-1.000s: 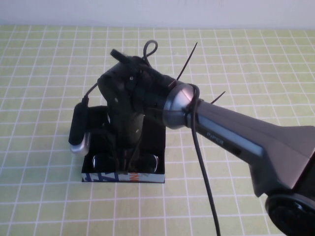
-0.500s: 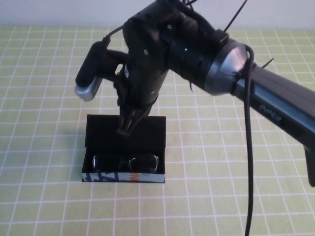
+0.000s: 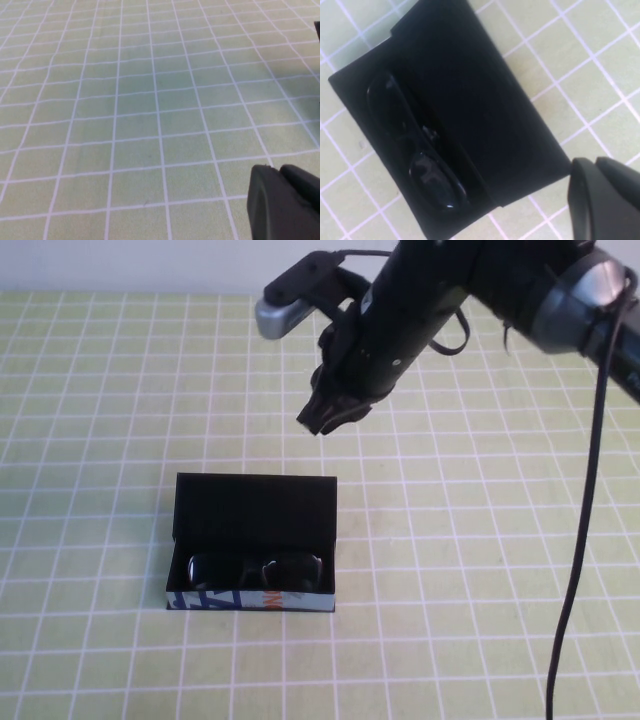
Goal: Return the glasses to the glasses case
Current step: Close the glasses case
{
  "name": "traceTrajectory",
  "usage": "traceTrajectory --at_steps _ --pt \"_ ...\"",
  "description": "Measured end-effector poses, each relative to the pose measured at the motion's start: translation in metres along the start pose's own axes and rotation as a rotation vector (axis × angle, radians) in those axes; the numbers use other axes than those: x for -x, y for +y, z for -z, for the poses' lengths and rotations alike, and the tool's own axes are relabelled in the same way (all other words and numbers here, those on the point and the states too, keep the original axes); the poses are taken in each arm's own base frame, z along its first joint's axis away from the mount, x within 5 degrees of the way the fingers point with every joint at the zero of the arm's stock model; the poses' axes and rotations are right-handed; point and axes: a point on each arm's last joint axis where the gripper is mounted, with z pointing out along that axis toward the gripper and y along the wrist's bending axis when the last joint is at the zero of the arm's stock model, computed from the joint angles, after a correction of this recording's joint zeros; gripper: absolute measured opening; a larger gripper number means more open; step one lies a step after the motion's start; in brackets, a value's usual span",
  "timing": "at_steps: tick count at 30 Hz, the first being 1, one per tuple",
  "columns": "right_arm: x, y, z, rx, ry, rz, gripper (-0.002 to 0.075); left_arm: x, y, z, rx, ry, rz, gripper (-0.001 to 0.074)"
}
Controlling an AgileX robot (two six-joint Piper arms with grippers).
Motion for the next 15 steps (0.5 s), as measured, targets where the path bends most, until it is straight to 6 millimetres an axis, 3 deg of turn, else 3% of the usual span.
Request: traceTrajectory --at_steps 5,10,15 --pt "-0.006 -0.017 0.006 0.022 -0.028 -0.063 -0.0011 0.007 0.0 0.0 0.001 -0.081 0.022 -0.0002" --pt "-0.006 -0.019 0.007 0.038 -0.037 -0.078 -0.0011 0.025 0.0 0.003 -0.041 -0.273 0.325 -0.0002" --pt "-0.005 -0.017 0.007 0.053 -0.047 -0.086 -0.0011 0.036 0.003 0.008 -0.066 -0.41 0.463 -0.0002"
